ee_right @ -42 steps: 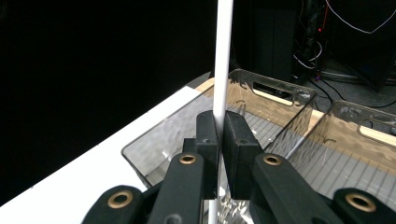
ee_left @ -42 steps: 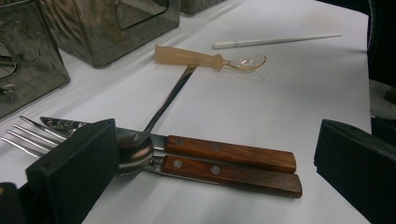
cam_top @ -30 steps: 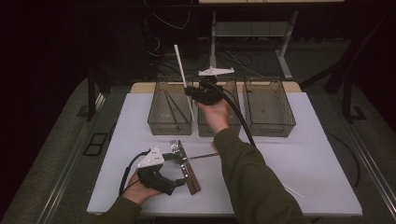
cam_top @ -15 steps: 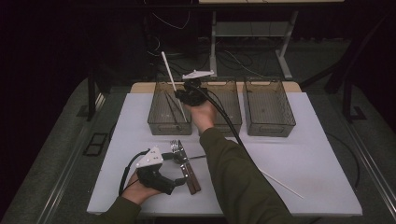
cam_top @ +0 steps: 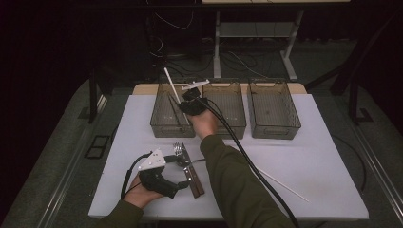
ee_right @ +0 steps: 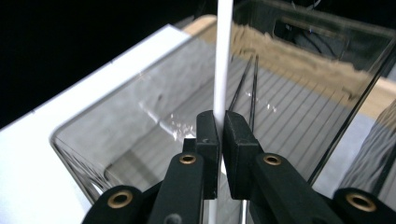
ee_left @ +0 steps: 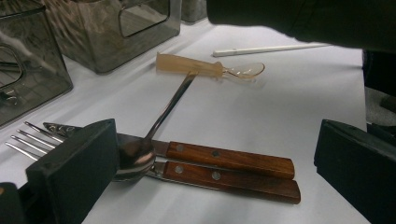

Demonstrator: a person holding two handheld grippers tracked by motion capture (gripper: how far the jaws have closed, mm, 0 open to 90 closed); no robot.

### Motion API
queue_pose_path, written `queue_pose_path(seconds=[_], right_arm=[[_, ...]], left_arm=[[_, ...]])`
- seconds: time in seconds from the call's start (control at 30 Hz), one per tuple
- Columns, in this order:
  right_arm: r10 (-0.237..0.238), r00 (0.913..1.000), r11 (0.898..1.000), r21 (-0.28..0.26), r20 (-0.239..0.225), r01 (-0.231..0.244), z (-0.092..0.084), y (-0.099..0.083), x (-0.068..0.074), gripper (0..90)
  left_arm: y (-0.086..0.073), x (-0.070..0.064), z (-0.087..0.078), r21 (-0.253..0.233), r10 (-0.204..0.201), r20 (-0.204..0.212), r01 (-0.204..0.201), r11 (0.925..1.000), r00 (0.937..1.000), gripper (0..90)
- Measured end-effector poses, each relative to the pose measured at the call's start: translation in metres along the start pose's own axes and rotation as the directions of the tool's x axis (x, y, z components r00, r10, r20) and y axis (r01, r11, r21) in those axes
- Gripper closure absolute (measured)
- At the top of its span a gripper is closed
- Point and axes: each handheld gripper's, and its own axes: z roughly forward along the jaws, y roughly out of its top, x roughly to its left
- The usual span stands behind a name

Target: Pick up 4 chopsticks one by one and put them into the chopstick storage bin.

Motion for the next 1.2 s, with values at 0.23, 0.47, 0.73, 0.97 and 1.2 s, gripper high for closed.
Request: queue_pose_path(seconds=[0.23, 0.47, 0.73, 0.97, 1.2], right_arm=[[0.024, 0.9996, 0.997, 0.071, 0.013, -0.025, 0.010, -0.003, -0.001, 85.3], [0.035, 0.9992, 0.994, 0.106, 0.017, -0.037, 0.011, -0.002, -0.002, 74.6], [0.024, 0.9997, 0.997, 0.076, 0.010, -0.025, 0.000, 0.002, -0.002, 63.1], [0.029, 0.9984, 0.999, 0.044, -0.049, -0.027, -0.018, 0.003, -0.002, 50.3], [-0.022, 0.9931, 0.998, 0.055, -0.115, 0.028, -0.040, -0.001, -0.005, 39.2]], left_arm=[[0.000, 0.000, 0.000, 0.001, 0.002, 0.001, -0.002, 1.0000, 1.0000, 0.0], [0.000, -0.001, 0.000, 0.004, 0.007, 0.002, -0.007, 1.0000, 1.0000, 0.0], [0.000, -0.001, 0.000, 0.003, 0.004, 0.000, -0.004, 1.0000, 1.0000, 0.0], [0.000, -0.001, -0.001, 0.005, 0.012, -0.004, -0.012, 0.9999, 0.9999, 0.0], [0.000, 0.000, -0.001, 0.011, 0.021, -0.009, -0.021, 0.9997, 0.9997, 0.0]])
